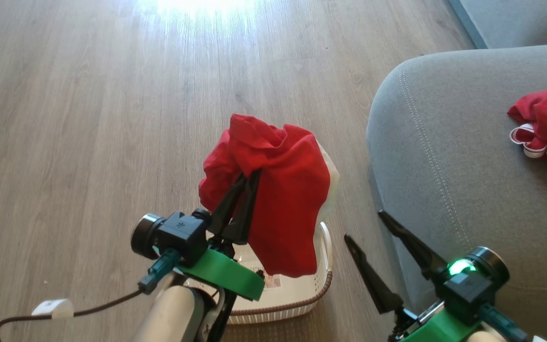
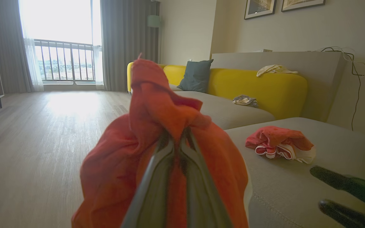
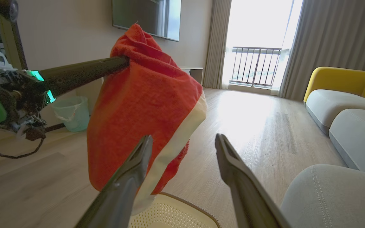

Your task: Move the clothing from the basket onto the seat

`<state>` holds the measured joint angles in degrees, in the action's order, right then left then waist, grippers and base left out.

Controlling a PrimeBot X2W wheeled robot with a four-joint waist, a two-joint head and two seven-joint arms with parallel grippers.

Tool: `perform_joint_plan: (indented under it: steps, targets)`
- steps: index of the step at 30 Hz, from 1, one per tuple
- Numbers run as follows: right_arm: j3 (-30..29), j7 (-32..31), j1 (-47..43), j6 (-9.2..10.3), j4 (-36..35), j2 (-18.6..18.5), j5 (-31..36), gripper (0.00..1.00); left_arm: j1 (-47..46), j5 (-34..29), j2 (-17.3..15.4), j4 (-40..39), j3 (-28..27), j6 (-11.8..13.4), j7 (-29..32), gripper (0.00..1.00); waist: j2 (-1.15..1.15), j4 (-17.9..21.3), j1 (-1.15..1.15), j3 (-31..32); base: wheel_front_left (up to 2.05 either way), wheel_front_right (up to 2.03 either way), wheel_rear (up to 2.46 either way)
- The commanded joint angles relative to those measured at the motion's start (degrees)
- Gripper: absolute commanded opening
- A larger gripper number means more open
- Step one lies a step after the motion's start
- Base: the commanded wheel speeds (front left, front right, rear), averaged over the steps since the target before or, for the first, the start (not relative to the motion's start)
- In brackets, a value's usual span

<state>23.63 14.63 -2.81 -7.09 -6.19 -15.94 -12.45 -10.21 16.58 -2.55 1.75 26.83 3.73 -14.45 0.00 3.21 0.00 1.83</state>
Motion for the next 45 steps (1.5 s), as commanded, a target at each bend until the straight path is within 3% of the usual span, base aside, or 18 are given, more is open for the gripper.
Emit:
perform_joint_plan:
  steps: [1,20,33,45]
  targets:
    - [1.57,0.37,3.12,-0.40,-1.14,-1.17,0.84,1.00,-2.70,-0.54,-0.32,-2.04,-1.27,0.08,-0.55,0.00,0.00,-0.17,0.00,0.04,0.00,0.00,0.00]
    - [8.82,0.37,9.10,-0.40,7.05,-0.29,0.91,1.00,-3.34,-2.23,-0.32,-2.23,8.58,-1.75,-0.55,0.00,0.00,-2.46,0.00,0.26,0.00,0.00,0.00]
    - [15.24,0.37,12.48,-0.40,7.80,-1.68,-1.00,1.00,-3.65,-2.00,-0.32,-1.43,9.92,-1.62,-0.55,0.00,0.00,-2.83,0.00,0.46,0.00,0.00,0.00]
    - [16.85,0.37,12.69,-0.40,7.53,-2.21,-3.13,1.00,-3.64,-1.71,-0.32,-1.01,8.84,-0.18,-0.55,0.00,0.00,-2.53,0.00,0.47,0.00,0.00,0.00]
